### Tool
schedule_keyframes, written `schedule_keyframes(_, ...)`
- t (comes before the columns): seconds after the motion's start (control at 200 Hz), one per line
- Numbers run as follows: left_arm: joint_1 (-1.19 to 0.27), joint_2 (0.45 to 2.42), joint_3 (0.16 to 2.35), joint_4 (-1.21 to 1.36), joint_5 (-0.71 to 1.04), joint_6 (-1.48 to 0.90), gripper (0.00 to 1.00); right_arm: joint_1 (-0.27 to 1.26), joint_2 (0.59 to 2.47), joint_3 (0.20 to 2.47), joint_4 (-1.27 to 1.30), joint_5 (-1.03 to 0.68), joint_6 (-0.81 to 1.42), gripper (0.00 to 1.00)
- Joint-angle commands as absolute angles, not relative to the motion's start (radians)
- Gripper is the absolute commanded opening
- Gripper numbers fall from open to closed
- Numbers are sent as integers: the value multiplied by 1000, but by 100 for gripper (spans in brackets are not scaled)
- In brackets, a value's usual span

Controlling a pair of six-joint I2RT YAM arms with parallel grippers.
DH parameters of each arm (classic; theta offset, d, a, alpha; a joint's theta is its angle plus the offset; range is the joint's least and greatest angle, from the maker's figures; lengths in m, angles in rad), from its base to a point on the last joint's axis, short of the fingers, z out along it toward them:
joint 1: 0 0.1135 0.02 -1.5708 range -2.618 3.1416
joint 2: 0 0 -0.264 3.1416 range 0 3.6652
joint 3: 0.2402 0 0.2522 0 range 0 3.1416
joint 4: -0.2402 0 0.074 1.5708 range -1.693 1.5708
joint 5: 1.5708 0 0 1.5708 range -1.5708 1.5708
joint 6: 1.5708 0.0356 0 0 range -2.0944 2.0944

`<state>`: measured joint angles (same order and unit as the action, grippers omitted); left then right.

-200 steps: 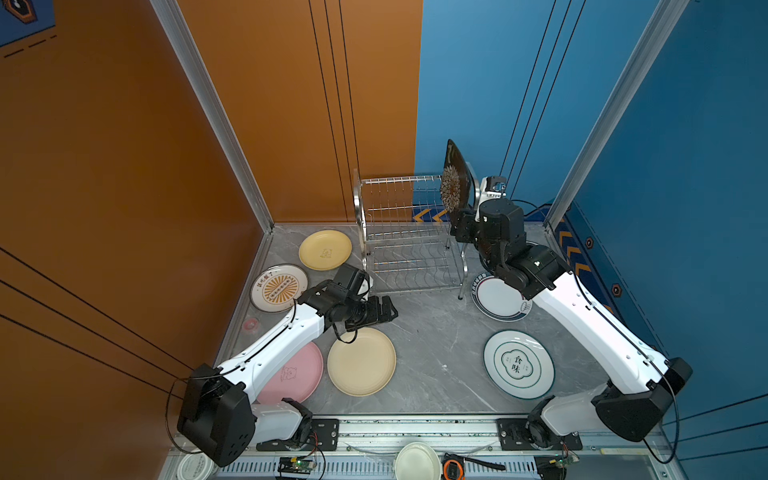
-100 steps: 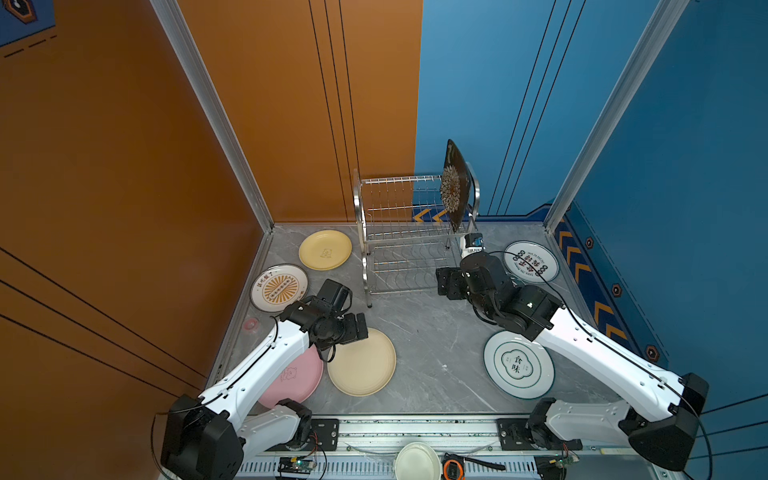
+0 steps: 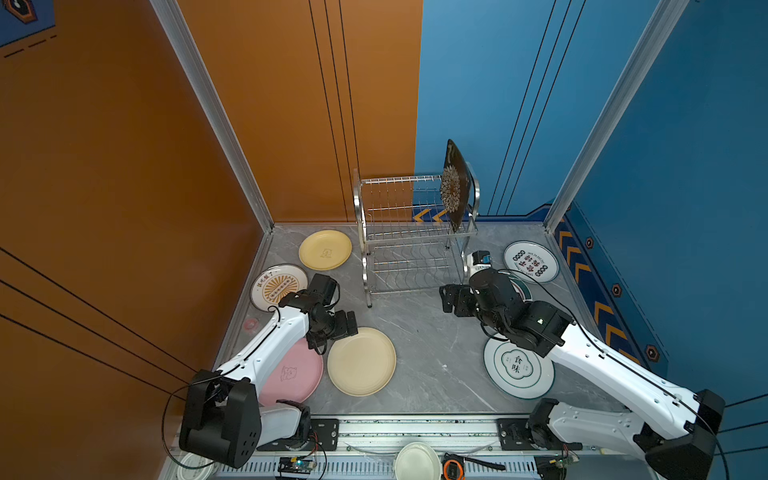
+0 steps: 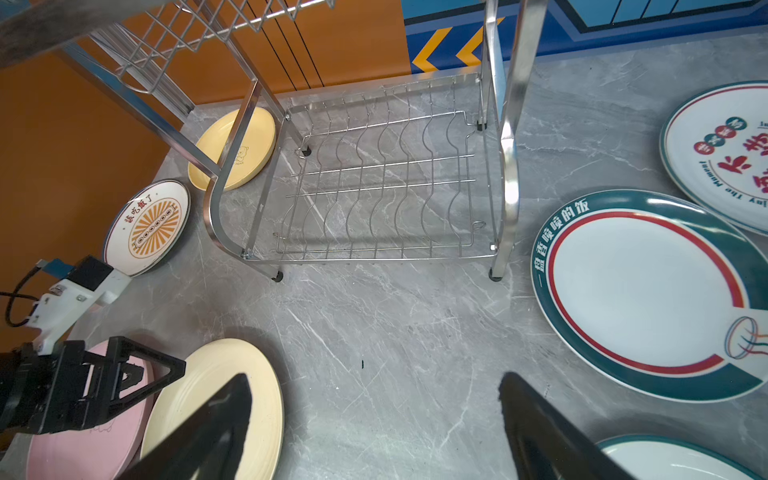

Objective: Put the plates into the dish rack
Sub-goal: 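Release the black plate with the right gripper while the left gripper lowers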

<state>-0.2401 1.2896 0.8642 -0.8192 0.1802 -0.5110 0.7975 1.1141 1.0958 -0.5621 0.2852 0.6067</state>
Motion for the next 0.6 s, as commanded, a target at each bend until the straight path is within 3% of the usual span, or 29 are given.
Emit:
schedule_keyframes(0.0,-230,1306,855,-825,205,-463,98,781,1066,1076,-581,254,605,95)
schedule_keyframes(0.596,-215,1376,829,-821,217,-433,98,722,1003,1036,-585,204,596,100)
